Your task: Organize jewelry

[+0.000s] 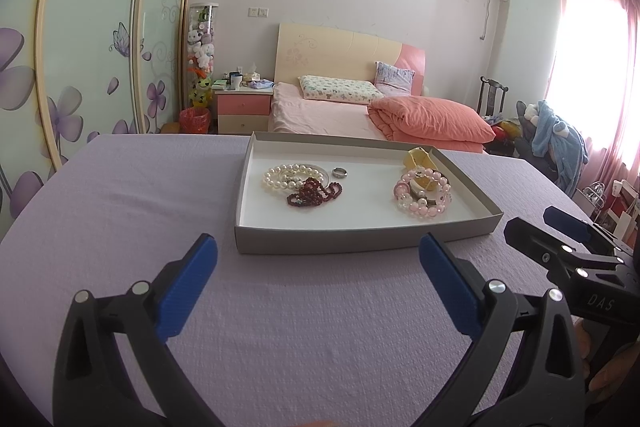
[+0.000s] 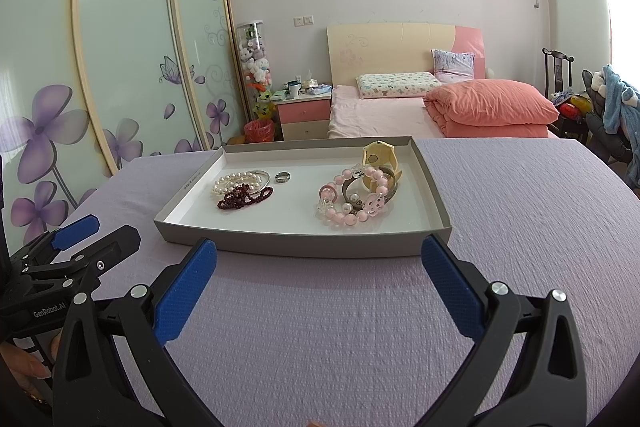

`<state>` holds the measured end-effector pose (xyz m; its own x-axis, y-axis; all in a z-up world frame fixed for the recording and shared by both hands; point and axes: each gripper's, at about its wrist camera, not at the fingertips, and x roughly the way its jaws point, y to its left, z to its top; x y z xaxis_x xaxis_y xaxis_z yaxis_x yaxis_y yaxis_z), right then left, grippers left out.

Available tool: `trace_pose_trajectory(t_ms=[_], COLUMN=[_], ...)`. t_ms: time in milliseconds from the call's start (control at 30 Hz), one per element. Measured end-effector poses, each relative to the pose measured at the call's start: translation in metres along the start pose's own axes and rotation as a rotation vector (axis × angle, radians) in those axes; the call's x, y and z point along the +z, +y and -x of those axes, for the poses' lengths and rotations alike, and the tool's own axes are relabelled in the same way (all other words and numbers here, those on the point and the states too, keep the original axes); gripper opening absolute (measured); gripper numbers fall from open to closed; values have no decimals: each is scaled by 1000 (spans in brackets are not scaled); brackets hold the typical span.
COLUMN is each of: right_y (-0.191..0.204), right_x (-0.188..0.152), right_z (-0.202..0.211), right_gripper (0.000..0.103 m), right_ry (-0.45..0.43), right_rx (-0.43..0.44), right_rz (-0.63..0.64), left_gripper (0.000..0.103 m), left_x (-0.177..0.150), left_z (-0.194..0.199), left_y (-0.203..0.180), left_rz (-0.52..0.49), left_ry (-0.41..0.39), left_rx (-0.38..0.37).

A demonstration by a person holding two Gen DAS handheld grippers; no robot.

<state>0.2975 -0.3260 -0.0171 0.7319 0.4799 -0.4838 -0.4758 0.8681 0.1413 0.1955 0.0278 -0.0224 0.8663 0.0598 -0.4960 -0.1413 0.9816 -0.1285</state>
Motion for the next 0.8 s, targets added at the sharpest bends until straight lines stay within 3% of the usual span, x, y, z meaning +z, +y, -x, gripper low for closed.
trace_pose_trajectory(t_ms=[800], right_y=[-2], right_x=[0], right_z=[-1], right_gripper=[102], right_ry=[1], right_rx=[0], right_rz=[-1], left_gripper=[101], left_x=[1], left_z=[-1], left_y=[-1], left_rz=[-11], left_ry=[3], left_rx=[0])
